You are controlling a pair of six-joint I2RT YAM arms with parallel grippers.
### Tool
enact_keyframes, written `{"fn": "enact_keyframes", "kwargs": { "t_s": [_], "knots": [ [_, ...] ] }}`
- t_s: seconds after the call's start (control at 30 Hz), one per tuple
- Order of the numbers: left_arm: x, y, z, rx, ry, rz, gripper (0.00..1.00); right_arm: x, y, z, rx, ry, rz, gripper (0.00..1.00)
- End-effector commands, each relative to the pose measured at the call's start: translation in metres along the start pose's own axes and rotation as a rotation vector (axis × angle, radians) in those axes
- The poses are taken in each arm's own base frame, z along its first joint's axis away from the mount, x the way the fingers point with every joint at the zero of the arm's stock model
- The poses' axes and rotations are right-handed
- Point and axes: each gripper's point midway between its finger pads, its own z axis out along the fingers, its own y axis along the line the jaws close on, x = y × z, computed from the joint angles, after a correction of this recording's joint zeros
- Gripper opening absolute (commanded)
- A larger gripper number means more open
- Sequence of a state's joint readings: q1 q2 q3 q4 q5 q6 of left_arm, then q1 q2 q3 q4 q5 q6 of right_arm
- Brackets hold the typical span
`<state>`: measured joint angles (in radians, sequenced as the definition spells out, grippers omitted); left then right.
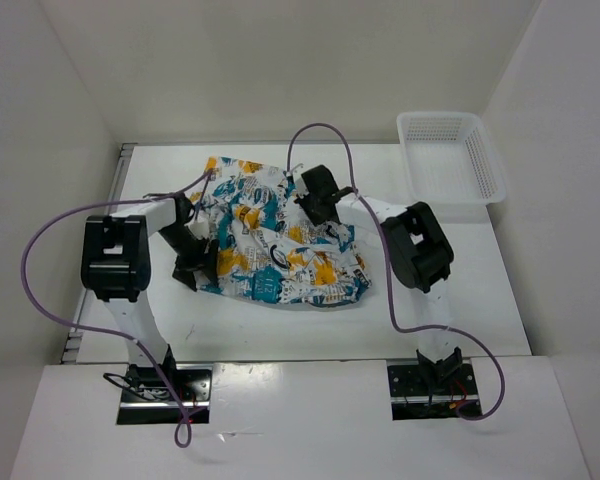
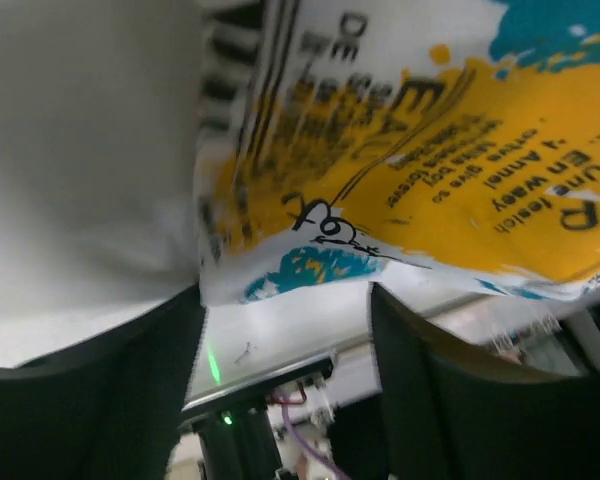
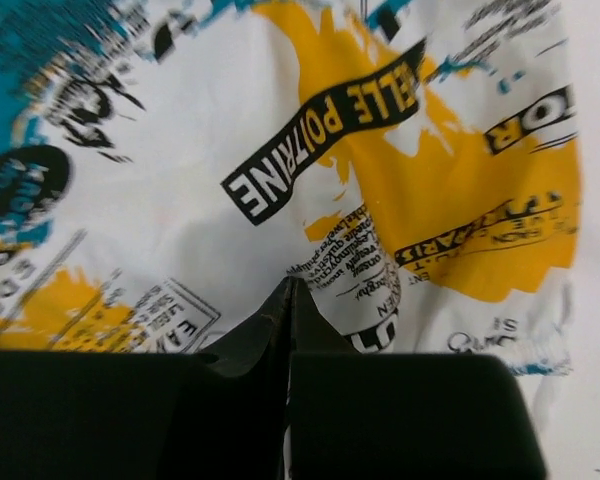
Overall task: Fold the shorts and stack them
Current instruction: Fold the shorts
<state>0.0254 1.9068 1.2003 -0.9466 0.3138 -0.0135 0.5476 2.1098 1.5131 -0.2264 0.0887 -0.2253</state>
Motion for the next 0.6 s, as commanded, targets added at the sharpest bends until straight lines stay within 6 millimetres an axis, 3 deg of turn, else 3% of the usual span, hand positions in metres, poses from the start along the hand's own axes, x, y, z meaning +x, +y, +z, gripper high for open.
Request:
{"fn": "enact_keyframes", "kwargs": {
  "t_s": [0.0,0.03,0.13,0.2,0.27,0.37,0.57],
  "knots": [
    [0.007,0.003,0.036,0.031,0.09,-0.001,0.7,-0.018,-0.018,0.014,0.067,-0.045,0.031,0.01],
    [0.009,0.005,0.041,0.032,0.108,-0.008,0.57,-0.014,-0.018,0.02,0.075,-0.032,0.03,0.01],
    [0.01,0.006,0.045,0.033,0.133,-0.017,0.39,-0.015,-0.03,0.028,0.119,-0.018,0.046,0.01],
    [0.013,0.005,0.047,0.045,0.15,-0.025,0.18,-0.024,-0.035,0.028,0.143,-0.031,0.067,0.0],
    [0.009,0.006,0.045,0.046,0.139,-0.03,0.01,-0.019,-0.04,0.033,0.182,-0.016,0.079,0.0],
    [0.003,0.009,0.026,0.049,0.075,-0.041,0.0,-0.038,-0.048,0.033,0.22,-0.064,0.118,0.0],
    [0.034,0.019,-0.042,-0.057,0.041,-0.091,0.0,-0.05,-0.046,0.052,0.209,-0.073,0.152,0.0]
  ]
}}
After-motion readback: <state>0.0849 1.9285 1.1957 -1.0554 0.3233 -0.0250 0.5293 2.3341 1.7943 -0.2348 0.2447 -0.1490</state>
